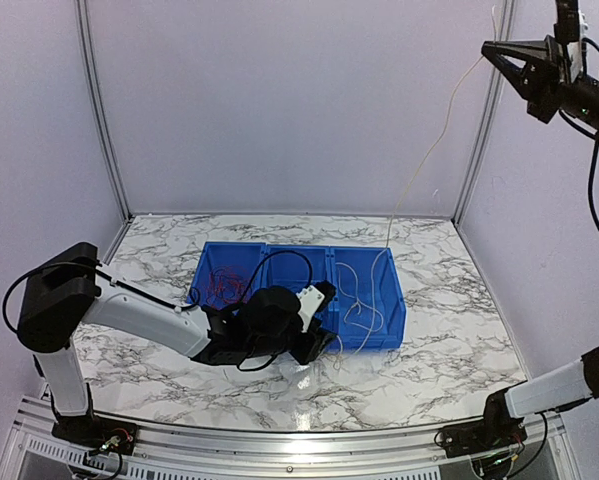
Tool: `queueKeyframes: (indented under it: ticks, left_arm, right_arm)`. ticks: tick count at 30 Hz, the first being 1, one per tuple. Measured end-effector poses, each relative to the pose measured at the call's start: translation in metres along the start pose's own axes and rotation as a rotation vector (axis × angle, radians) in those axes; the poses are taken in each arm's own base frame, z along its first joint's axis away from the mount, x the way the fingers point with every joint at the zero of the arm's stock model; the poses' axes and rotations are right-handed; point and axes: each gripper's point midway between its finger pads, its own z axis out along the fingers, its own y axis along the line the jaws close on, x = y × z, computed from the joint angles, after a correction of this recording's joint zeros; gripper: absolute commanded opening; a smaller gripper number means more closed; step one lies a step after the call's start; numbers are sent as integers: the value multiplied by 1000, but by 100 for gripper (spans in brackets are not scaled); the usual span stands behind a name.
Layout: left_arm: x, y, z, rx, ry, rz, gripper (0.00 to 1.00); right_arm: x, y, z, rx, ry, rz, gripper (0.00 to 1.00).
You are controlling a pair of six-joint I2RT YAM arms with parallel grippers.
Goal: Untangle the cables
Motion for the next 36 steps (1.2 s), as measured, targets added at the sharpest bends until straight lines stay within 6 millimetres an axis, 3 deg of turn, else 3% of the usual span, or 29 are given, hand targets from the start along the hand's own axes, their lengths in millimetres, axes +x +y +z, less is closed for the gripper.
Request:
queueKeyframes:
  ticks: [4, 11, 14, 16, 19, 23, 27, 30, 32, 36]
  left_arm:
    - [-5, -11, 7, 50, -2, 38, 44]
    - [-18, -38, 8, 189, -51, 57, 44]
    - [-21, -50, 9, 246, -74, 57, 44]
    - [-19, -57, 13, 273, -77, 57, 44]
    - [-15, -63, 19, 294, -73, 53, 43]
    - [-12, -66, 20, 299, -66, 40, 43]
    - [-8, -66, 19, 301, -68, 21, 43]
    - [1, -64, 18, 296, -52, 10, 43]
    - [8, -62, 17, 289, -44, 0, 43]
    - [20, -54, 11, 263, -30, -16, 43]
  right_arm:
    - [11, -9, 8, -4, 11, 37, 0]
    - [10, -18, 8, 45, 4, 25, 0]
    - [27, -19, 8, 82, 23, 47, 0]
    - [57, -19, 10, 101, 61, 94, 0]
    - [120, -18, 15, 131, 145, 180, 0]
    - [236, -9, 24, 149, 319, 350, 0]
    - [333, 15, 30, 128, 487, 492, 0]
    - [371, 41, 39, 93, 575, 508, 0]
    - [386, 56, 47, 69, 622, 486, 0]
    - [411, 67, 55, 72, 708, 430, 0]
